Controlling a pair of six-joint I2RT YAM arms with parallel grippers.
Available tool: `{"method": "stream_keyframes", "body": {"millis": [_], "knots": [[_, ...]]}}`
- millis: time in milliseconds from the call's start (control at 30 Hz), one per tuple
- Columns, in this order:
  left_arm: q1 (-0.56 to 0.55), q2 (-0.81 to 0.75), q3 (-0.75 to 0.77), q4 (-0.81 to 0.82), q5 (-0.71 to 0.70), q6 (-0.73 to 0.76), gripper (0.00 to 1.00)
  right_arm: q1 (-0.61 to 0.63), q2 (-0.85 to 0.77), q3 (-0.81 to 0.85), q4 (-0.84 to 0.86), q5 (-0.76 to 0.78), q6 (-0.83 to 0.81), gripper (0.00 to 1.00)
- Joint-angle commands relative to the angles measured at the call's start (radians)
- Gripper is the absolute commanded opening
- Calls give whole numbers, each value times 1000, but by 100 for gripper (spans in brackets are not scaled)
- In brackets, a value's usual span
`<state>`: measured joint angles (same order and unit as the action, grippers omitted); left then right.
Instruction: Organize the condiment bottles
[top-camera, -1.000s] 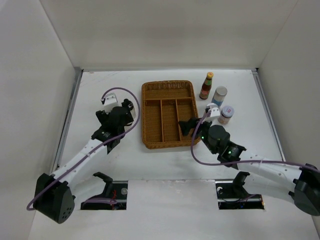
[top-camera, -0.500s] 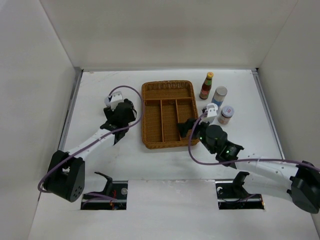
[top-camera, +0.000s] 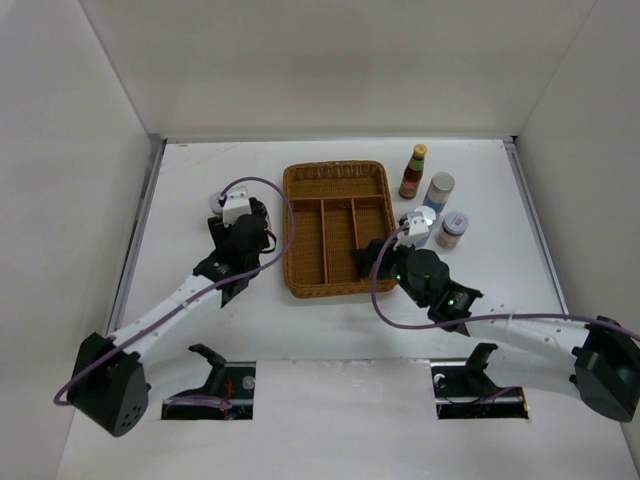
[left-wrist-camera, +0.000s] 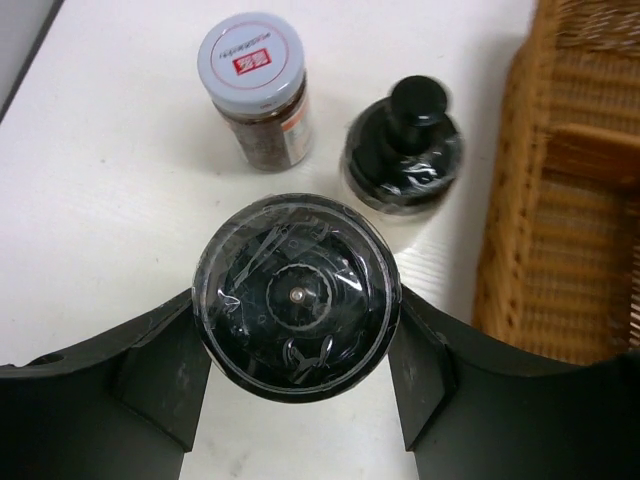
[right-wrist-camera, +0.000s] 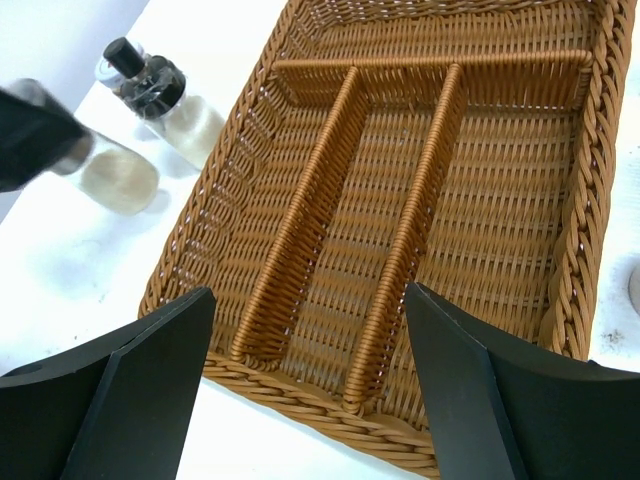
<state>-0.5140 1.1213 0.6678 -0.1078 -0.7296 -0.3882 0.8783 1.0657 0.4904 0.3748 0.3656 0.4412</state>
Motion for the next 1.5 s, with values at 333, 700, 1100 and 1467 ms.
{"method": "stream_keyframes", "body": {"millis": [333,700,1100,1467], "knots": [[-232,53,381,27,10,44,31,7,-46,1,55,-13,-2,84],[-39,625,800,249,206,87,30,-14,-101,-29,38,4,11,83],[1,833,791,359,276,84,39,-23,-104,-33,42,3,13,84],[-47,680,671,415,237,107,94,-29,-96,-35,47,4,13,91]]}}
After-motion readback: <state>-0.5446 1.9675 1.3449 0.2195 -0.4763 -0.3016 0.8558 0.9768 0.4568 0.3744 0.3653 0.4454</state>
